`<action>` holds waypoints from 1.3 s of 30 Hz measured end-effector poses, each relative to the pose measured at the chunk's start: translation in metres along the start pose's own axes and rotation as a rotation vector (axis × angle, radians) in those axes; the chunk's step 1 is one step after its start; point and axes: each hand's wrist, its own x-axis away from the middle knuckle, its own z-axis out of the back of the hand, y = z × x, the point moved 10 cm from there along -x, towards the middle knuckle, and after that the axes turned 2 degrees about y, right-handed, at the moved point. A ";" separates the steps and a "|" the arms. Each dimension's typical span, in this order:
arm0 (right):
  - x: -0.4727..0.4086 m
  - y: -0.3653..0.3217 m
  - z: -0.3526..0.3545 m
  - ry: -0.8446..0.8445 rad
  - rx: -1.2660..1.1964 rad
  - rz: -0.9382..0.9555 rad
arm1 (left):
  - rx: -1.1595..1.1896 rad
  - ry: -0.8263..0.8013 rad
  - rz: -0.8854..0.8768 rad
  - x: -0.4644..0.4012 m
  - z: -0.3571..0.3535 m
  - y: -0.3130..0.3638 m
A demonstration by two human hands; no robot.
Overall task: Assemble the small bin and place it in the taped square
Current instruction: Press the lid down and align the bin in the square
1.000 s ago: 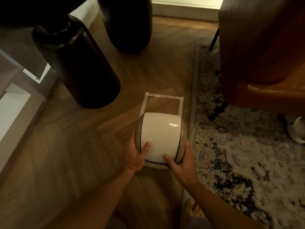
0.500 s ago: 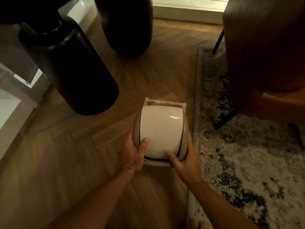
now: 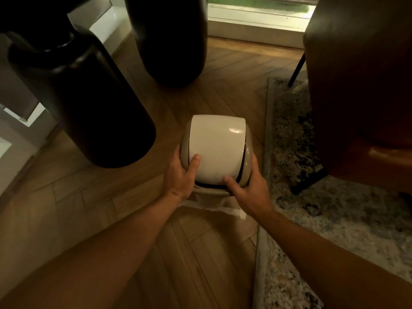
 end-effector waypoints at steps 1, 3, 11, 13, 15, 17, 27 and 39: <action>-0.009 -0.001 0.000 0.004 0.005 0.010 | -0.009 0.006 -0.006 -0.009 -0.002 0.001; -0.026 -0.001 0.001 0.015 0.004 0.019 | -0.035 0.020 -0.006 -0.025 -0.007 0.002; -0.077 0.001 0.004 0.033 0.041 0.023 | -0.078 -0.017 -0.027 -0.078 -0.027 0.009; -0.088 0.001 0.004 0.037 0.034 0.016 | -0.084 -0.037 -0.044 -0.090 -0.032 0.014; -0.096 0.004 0.005 0.045 0.038 0.007 | -0.109 -0.047 -0.067 -0.100 -0.036 0.018; -0.102 0.006 0.005 0.049 0.049 0.002 | -0.127 -0.059 -0.052 -0.107 -0.040 0.014; -0.134 0.022 0.002 -0.004 0.054 -0.025 | -0.131 -0.101 0.035 -0.122 -0.054 -0.005; -0.140 0.026 0.005 -0.167 0.188 -0.151 | -0.374 -0.199 0.030 -0.120 -0.045 -0.010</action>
